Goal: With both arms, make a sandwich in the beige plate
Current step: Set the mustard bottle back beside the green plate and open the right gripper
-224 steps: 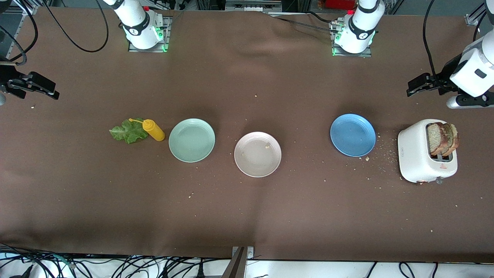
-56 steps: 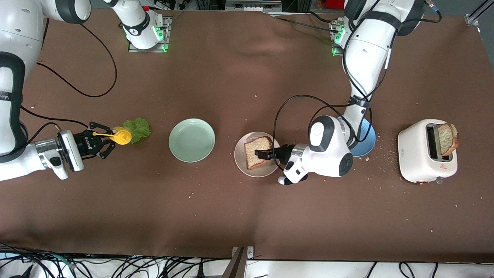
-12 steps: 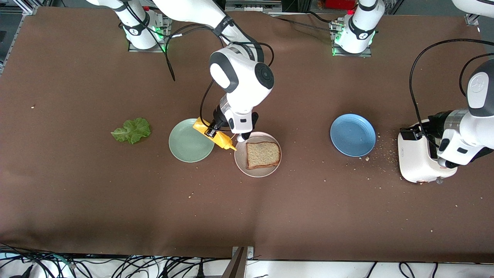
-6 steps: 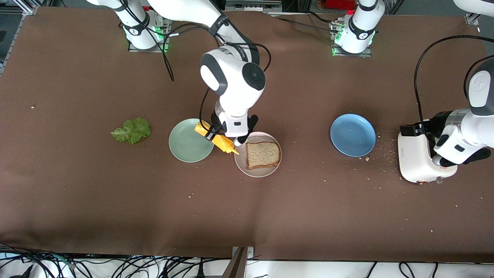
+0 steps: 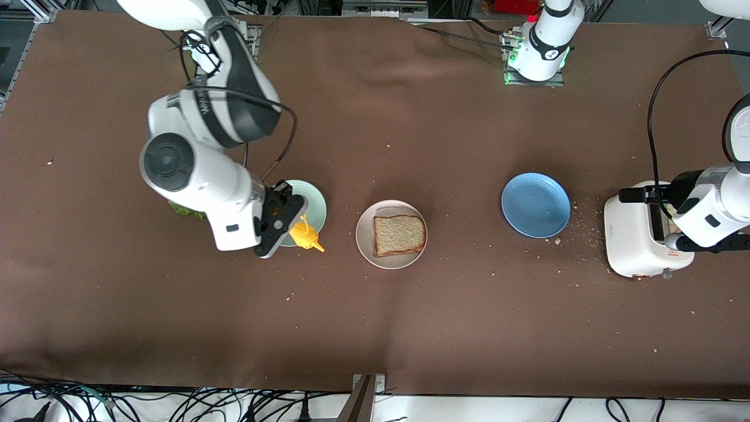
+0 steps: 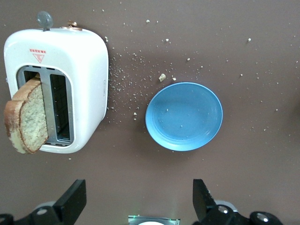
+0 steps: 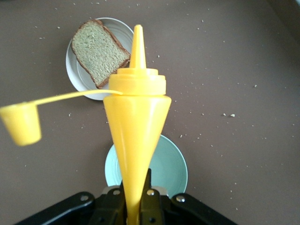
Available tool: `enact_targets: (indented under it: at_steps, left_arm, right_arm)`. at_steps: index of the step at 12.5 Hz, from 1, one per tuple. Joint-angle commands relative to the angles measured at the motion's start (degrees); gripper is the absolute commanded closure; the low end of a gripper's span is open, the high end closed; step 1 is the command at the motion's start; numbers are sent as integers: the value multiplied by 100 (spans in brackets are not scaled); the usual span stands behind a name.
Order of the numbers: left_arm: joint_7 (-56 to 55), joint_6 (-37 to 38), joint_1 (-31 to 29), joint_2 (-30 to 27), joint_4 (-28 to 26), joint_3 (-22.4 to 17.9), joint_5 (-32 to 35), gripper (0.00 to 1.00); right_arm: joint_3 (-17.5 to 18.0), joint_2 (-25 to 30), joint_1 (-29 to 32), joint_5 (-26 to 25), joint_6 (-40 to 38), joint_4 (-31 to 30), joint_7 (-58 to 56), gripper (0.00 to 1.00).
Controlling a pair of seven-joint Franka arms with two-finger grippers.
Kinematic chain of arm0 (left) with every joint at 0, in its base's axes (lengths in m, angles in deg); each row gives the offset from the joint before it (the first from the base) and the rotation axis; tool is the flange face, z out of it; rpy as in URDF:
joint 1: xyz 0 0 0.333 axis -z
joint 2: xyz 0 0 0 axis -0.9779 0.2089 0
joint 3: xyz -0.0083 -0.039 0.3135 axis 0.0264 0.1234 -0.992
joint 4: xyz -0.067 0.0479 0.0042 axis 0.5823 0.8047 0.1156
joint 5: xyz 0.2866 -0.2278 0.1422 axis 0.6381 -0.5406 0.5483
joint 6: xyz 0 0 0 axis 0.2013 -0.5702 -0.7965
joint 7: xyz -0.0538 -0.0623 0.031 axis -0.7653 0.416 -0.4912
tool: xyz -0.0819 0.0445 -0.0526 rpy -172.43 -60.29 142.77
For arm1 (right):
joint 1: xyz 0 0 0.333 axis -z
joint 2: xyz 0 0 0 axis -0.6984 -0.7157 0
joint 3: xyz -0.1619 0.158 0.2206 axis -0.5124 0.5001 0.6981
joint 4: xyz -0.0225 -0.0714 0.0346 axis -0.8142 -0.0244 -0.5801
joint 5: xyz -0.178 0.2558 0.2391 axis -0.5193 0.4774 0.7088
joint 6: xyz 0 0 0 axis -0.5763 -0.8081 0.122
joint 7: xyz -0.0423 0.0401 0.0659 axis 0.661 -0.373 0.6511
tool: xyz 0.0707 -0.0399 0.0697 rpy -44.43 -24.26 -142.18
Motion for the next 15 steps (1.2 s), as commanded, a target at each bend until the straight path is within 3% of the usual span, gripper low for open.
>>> enact_targets:
  at_steps: [1, 4, 8, 13, 15]
  left_arm:
    - [125, -78, -3, -74, 55, 36, 142, 0]
    - [203, -87, -56, -84, 55, 18, 89, 1]
    - [204, -87, -73, -84, 46, 1, 54, 2]
    - [195, -113, -73, -75, 28, 1, 54, 2]
    - [187, -122, -64, -75, 28, 1, 46, 2]
  right_arm:
    - [127, 688, 540, 779, 17, -1012, -1515, 100]
    - [118, 1146, 1314, 1972, -10, -2259, -3545, 100]
    - [118, 946, 2290, 3178, -475, -3140, -5963, 100]
    - [118, -116, 2924, 4312, -1440, -3485, -8574, 100]
    - [127, -591, 3047, 4454, -1635, -3485, -9339, 100]
